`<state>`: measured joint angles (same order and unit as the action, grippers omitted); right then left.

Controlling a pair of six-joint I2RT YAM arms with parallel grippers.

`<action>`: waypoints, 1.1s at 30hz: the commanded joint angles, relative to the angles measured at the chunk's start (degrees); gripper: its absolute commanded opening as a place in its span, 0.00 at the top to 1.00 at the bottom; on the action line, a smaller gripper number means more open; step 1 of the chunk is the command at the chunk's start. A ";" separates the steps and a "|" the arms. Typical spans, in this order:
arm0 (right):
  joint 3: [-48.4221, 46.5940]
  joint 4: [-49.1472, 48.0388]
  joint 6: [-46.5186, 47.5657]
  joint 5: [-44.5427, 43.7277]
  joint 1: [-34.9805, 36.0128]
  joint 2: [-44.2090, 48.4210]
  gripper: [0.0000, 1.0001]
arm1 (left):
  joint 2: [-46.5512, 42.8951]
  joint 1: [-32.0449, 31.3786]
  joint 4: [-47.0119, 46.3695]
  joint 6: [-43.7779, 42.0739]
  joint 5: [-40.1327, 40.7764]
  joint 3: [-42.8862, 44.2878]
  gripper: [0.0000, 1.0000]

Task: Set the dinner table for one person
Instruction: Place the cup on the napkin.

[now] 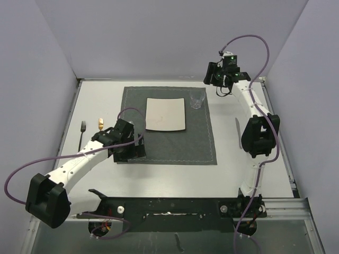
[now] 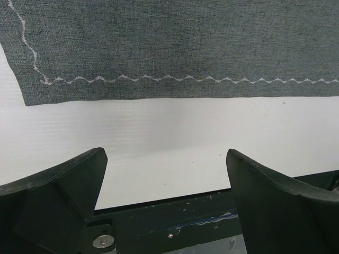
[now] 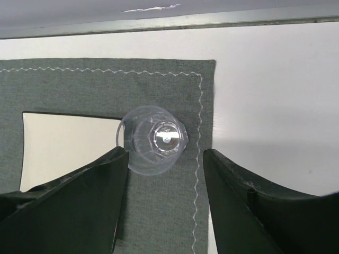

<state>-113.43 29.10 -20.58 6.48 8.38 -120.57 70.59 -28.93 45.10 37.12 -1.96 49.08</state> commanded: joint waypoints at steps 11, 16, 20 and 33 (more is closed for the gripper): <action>5.81 22.53 5.40 -5.35 -5.28 8.69 0.39 | -8.51 -2.48 -0.56 -0.26 -0.84 0.39 0.02; 5.06 28.91 8.00 -4.85 -5.72 8.09 0.39 | -9.39 -2.76 -0.32 -1.42 -1.89 0.95 0.02; 10.27 30.04 8.65 -2.99 -6.05 8.84 0.45 | -10.43 -3.19 -1.20 -1.61 -3.60 0.24 0.02; 26.57 26.88 10.63 -6.44 -8.01 15.44 0.40 | -18.49 -3.85 0.71 -1.28 -5.04 -3.38 0.02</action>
<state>-87.55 56.97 -11.46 2.90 1.39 -110.17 54.98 -32.53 46.02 36.29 -6.11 45.74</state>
